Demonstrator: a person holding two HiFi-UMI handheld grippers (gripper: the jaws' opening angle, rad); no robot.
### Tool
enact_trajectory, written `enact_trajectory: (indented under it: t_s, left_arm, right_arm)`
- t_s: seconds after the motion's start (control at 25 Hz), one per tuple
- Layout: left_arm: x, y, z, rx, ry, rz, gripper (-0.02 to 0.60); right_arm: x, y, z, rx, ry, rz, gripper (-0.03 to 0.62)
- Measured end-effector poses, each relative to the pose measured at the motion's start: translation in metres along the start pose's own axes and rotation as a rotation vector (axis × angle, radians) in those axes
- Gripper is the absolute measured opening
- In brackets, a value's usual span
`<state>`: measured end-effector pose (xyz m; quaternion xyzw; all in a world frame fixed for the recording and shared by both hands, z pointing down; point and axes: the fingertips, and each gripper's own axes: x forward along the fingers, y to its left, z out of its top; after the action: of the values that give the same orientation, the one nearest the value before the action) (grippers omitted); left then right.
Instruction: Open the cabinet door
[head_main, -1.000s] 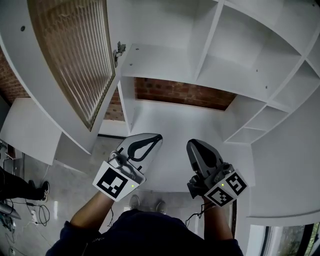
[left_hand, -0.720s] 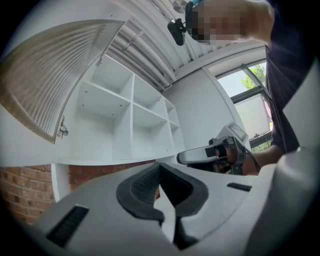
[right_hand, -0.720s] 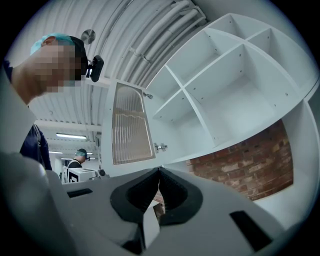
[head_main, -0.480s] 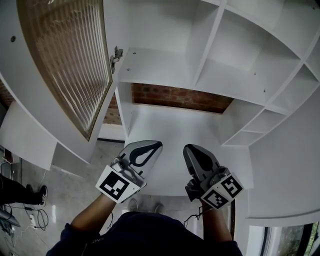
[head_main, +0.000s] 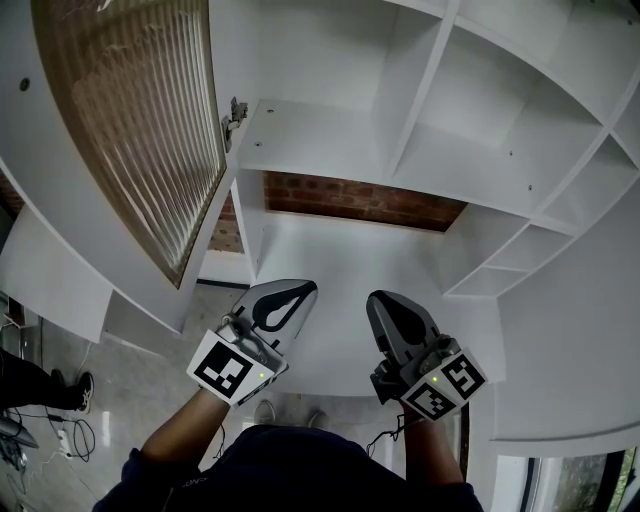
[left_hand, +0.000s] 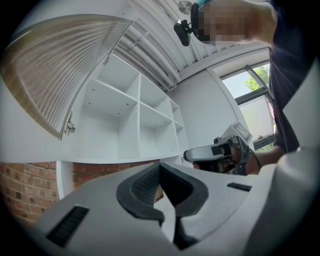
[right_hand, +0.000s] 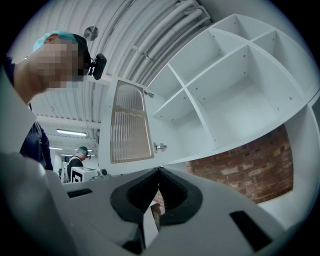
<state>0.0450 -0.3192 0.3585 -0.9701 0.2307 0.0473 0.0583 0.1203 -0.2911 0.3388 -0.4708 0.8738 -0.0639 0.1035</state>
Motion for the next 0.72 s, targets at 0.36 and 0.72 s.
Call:
enact_trajectory:
  t_s: [0.36, 0.72]
  left_arm:
    - [-0.0023, 0.0054, -0.0006, -0.001, 0.000, 0.022, 0.008]
    - [-0.0016, 0.0043, -0.0026, -0.001, 0.018, 0.016, 0.008]
  right_arm:
    - [0.0032, 0.0019, -0.0007, -0.002, 0.001, 0.016, 0.025]
    - [0.0049, 0.0030, -0.0008, 0.002, 0.003, 0.018, 0.025]
